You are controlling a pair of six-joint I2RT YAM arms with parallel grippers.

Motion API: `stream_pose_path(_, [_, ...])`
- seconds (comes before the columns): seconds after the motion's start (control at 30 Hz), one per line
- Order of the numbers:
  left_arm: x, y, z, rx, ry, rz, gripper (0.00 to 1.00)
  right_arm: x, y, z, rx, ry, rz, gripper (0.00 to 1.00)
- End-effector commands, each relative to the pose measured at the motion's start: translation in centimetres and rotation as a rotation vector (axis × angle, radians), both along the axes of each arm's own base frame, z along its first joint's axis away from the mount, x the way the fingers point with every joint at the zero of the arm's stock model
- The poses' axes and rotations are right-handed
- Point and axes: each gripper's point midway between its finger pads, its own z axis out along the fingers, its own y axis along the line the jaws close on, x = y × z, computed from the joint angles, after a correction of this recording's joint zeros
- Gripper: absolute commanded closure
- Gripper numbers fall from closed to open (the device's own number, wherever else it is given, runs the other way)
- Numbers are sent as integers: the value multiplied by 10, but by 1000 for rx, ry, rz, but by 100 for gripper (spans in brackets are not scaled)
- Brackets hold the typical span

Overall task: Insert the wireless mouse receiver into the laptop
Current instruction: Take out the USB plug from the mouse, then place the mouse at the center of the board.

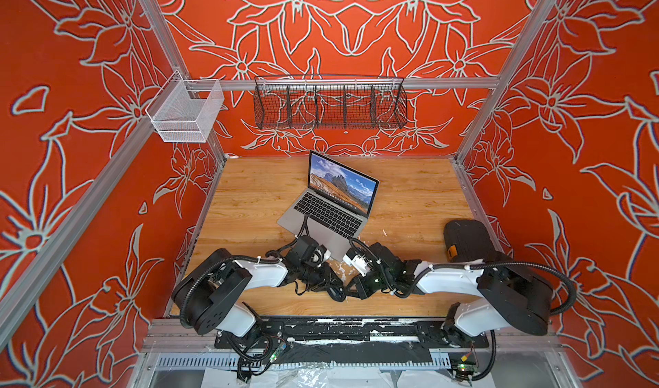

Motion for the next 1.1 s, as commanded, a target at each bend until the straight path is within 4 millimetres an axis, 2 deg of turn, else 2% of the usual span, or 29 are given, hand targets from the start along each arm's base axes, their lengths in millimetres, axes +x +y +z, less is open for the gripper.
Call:
stream_pose_path(0.0, [-9, 15, -20, 89, 55, 36, 100, -3, -6, -7, -40, -5, -7, 89])
stream_pose_path(0.13, [-10, 21, -25, 115, 62, 53, 100, 0, -13, 5, -56, -43, -23, 90])
stream_pose_path(0.33, [-8, 29, -26, 126, 57, 69, 100, 4, -39, 16, -127, -122, -68, 89])
stream_pose_path(0.47, [-5, 34, -23, 154, 36, 67, 100, 23, -61, 16, -195, -267, -147, 88])
stream_pose_path(0.57, [-4, 41, -22, 179, 32, 75, 100, 36, -73, 16, -252, -336, -199, 82])
stream_pose_path(0.6, [-4, 44, -22, 199, 30, 72, 91, 36, -76, 16, -275, -335, -200, 81])
stream_pose_path(0.63, [-4, 48, -21, 226, 19, 69, 75, 38, -78, 17, -292, -332, -214, 77])
stream_pose_path(0.67, [-3, 52, -20, 247, 6, 70, 63, 37, -77, 18, -295, -323, -211, 73])
stream_pose_path(0.8, [0, 67, -19, 303, -19, 109, 35, 36, -84, 19, -332, -305, -226, 57])
stream_pose_path(0.9, [2, 80, -18, 348, -26, 135, 0, 33, -82, 26, -319, -308, -203, 47])
stream_pose_path(0.97, [6, 90, -14, 405, -61, 143, 3, 31, -82, 26, -328, -304, -186, 44])
stream_pose_path(1.07, [19, 105, 1, 475, -150, 168, 3, 25, -84, 16, -379, -269, -151, 43])
